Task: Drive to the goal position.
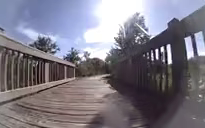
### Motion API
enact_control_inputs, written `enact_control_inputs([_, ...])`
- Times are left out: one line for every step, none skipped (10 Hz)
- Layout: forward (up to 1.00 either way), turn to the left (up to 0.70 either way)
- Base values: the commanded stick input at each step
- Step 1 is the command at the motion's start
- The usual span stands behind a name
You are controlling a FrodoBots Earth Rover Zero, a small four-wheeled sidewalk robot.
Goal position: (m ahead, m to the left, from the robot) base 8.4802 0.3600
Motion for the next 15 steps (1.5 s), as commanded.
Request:
enact_control_inputs([0.85,0.0])
enact_control_inputs([0.85,0.0])
enact_control_inputs([0.85,0.0])
enact_control_inputs([0.85,0.0])
enact_control_inputs([0.85,0.0])
enact_control_inputs([0.85,0.0])
enact_control_inputs([0.85,0.0])
enact_control_inputs([0.85,0.0])
enact_control_inputs([0.85,0.0])
enact_control_inputs([0.85,0.0])
enact_control_inputs([0.85,0.0])
enact_control_inputs([0.85,0.0])
enact_control_inputs([0.85,0.0])
enact_control_inputs([0.85,0.0])
enact_control_inputs([0.85,0.0])
